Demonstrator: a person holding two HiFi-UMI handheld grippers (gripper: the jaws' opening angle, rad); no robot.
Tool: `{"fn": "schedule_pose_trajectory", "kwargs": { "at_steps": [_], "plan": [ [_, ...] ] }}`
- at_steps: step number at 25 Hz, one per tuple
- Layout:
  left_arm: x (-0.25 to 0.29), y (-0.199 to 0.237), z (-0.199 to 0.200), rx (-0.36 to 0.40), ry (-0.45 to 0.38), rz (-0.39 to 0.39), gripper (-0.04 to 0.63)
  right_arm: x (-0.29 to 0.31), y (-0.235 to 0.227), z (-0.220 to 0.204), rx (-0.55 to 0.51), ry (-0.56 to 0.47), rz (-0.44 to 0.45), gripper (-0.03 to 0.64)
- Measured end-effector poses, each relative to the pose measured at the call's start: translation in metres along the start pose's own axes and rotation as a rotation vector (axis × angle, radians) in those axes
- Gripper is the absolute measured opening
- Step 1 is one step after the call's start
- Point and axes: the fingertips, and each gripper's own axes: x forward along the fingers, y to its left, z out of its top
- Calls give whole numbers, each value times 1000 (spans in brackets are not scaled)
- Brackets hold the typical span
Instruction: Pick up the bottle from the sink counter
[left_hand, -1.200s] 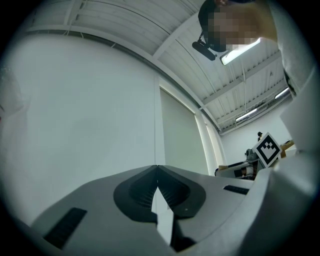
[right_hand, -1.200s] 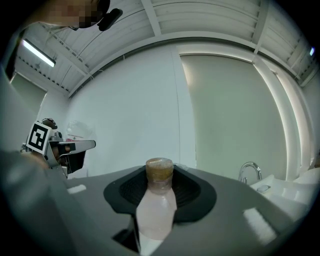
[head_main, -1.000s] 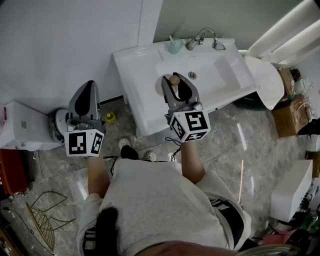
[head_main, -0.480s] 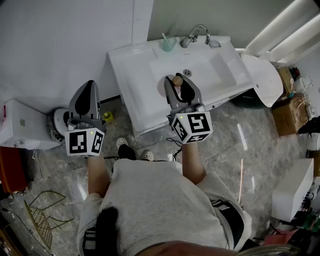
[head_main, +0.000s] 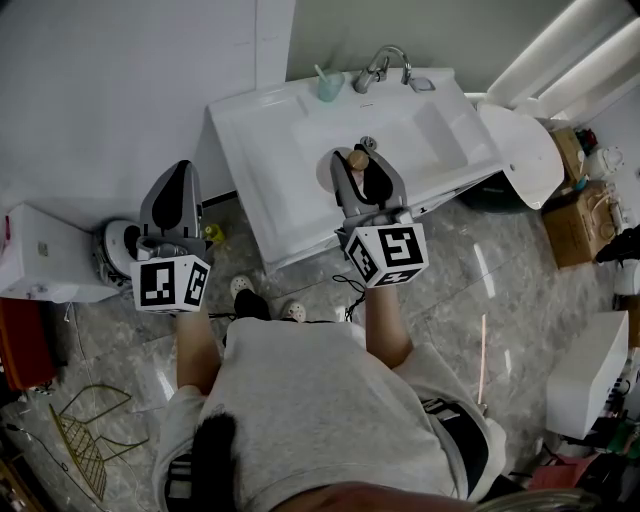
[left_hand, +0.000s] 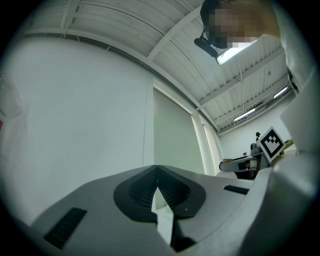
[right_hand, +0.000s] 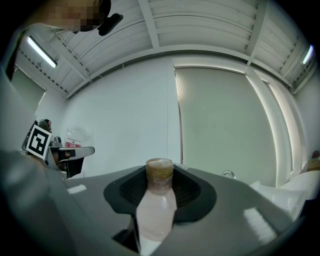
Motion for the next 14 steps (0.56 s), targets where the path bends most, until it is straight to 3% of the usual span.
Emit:
{"fn": "schedule_pose_trajectory", "kwargs": {
  "at_steps": [14],
  "plan": [
    [9, 3, -2, -3, 3, -7, 8, 8, -4, 4, 8, -11, -4, 149]
  ]
}}
